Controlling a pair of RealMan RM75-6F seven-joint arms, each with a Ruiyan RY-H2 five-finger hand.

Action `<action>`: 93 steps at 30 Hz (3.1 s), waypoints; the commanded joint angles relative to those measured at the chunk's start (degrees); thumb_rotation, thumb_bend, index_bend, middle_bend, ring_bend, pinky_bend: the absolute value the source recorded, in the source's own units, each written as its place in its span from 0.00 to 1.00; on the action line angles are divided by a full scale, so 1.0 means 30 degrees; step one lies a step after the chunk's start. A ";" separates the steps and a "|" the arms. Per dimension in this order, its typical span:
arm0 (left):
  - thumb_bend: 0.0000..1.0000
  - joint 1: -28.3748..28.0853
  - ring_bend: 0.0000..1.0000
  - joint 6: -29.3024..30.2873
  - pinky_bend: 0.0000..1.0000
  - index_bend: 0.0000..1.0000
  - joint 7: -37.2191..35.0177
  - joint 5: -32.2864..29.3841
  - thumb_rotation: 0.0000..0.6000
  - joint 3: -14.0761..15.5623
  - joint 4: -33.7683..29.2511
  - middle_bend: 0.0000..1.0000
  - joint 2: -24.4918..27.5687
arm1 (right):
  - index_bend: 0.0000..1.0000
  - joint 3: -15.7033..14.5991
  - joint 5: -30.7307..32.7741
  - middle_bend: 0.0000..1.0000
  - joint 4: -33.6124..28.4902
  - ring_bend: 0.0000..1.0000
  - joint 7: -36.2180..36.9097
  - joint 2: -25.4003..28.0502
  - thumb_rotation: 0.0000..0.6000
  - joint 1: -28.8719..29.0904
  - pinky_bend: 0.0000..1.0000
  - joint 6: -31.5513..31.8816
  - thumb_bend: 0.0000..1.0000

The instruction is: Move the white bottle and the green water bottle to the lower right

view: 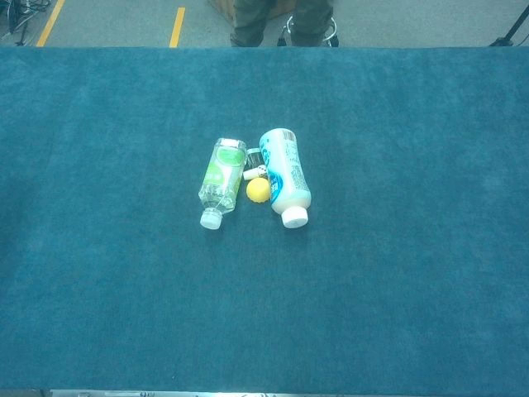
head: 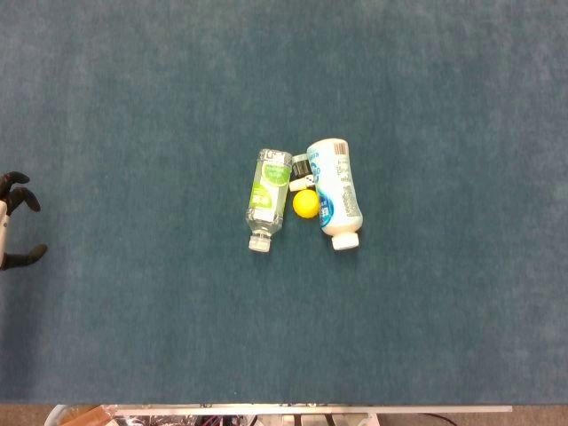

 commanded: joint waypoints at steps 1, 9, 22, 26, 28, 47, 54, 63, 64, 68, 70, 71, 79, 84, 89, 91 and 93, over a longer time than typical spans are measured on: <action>0.07 0.0013 0.34 0.0036 0.48 0.46 0.0005 0.0048 1.00 0.0044 -0.0026 0.27 -0.0014 | 0.47 0.0035 0.0014 0.31 0.0024 0.26 0.0052 0.0004 1.00 -0.0074 0.24 0.0119 0.00; 0.07 -0.0099 0.34 -0.0209 0.48 0.46 -0.0342 -0.0130 1.00 -0.0013 0.0316 0.27 -0.0187 | 0.47 0.0138 0.0022 0.31 0.0035 0.26 0.0112 0.0024 1.00 -0.0061 0.24 0.0137 0.00; 0.07 -0.0193 0.34 -0.0120 0.48 0.46 -0.0805 -0.0042 1.00 -0.0100 0.0312 0.27 0.0028 | 0.47 0.0593 -0.1190 0.32 0.0465 0.26 0.0523 -0.0363 1.00 0.0865 0.22 0.0032 0.00; 0.07 -0.0147 0.34 -0.0025 0.48 0.46 -0.1022 -0.0180 1.00 -0.0204 0.0190 0.27 0.0230 | 0.47 0.0915 -0.1964 0.32 0.0796 0.26 0.1089 -0.0528 1.00 0.1858 0.22 -0.0555 0.00; 0.07 -0.0128 0.34 0.0014 0.48 0.46 -0.1248 -0.0241 1.00 -0.0262 0.0249 0.27 0.0276 | 0.47 0.1070 -0.2370 0.32 0.1058 0.26 0.1526 -0.0641 1.00 0.2461 0.22 -0.0957 0.00; 0.07 0.0271 0.34 -0.0078 0.48 0.46 -0.3307 0.0074 1.00 0.0296 0.1921 0.27 -0.0052 | 0.47 0.1572 -0.5916 0.32 0.6736 0.26 0.7843 -0.4170 1.00 0.8677 0.28 -0.3769 0.00; 0.07 0.0564 0.34 0.0027 0.48 0.46 -0.3471 -0.0090 1.00 0.0395 0.2188 0.27 -0.0195 | 0.47 0.0861 -0.7399 0.32 0.9323 0.26 0.9100 -0.5321 1.00 1.0262 0.28 -0.3441 0.00; 0.07 0.0729 0.34 -0.0025 0.47 0.46 -0.3324 -0.0097 1.00 0.0537 0.2325 0.27 -0.0345 | 0.44 -0.0113 -0.9050 0.32 1.2990 0.25 1.0355 -0.6912 1.00 1.2054 0.28 -0.2354 0.00; 0.07 0.0781 0.34 -0.0016 0.48 0.46 -0.3311 -0.0108 1.00 0.0572 0.2349 0.27 -0.0371 | 0.44 -0.0200 -0.9225 0.31 1.3529 0.24 1.0473 -0.7158 1.00 1.2337 0.28 -0.2224 0.00; 0.07 0.0826 0.34 -0.0128 0.48 0.46 -0.3402 -0.0261 1.00 0.0534 0.2496 0.27 -0.0474 | 0.43 -0.0490 -0.9709 0.31 1.5261 0.22 1.1052 -0.8067 1.00 1.3266 0.28 -0.1770 0.00; 0.07 0.0883 0.34 -0.0147 0.48 0.46 -0.3534 -0.0314 1.00 0.0538 0.2614 0.27 -0.0522 | 0.43 -0.0698 -0.9891 0.31 1.6178 0.21 1.1499 -0.8606 1.00 1.3716 0.29 -0.1582 0.00; 0.07 0.0907 0.34 -0.0166 0.48 0.46 -0.3598 -0.0338 1.00 0.0543 0.2674 0.27 -0.0545 | 0.42 -0.0795 -0.9975 0.30 1.6601 0.20 1.1656 -0.8849 1.00 1.3904 0.29 -0.1497 0.00; 0.07 0.1178 0.34 -0.0300 0.48 0.46 -0.4241 -0.0544 1.00 0.0605 0.3338 0.27 -0.0774 | 0.39 -0.1762 -1.0389 0.29 2.0295 0.19 1.3223 -1.0953 1.00 1.5324 0.29 -0.0974 0.00; 0.07 0.1433 0.34 -0.0177 0.48 0.46 -0.4651 -0.0583 1.00 0.0658 0.3702 0.27 -0.0880 | 0.39 -0.2482 -1.0536 0.29 2.2130 0.19 1.3912 -1.1991 1.00 1.5837 0.29 -0.0850 0.00; 0.07 0.1548 0.34 -0.0161 0.48 0.46 -0.4971 -0.0576 1.00 0.0650 0.3963 0.27 -0.0940 | 0.39 -0.3119 -1.0532 0.29 2.3594 0.19 1.4394 -1.2883 1.00 1.6233 0.30 -0.0825 0.00; 0.07 0.1576 0.34 -0.0173 0.48 0.46 -0.5050 -0.0595 1.00 0.0626 0.4024 0.27 -0.0940 | 0.39 -0.3315 -1.0453 0.29 2.3995 0.19 1.4544 -1.3149 1.00 1.6332 0.29 -0.0843 0.00; 0.07 0.1582 0.34 -0.0189 0.48 0.46 -0.5115 -0.0608 1.00 0.0594 0.4056 0.27 -0.0932 | 0.39 -0.3515 -1.0426 0.29 2.4289 0.19 1.4621 -1.3329 1.00 1.6412 0.29 -0.0864 0.00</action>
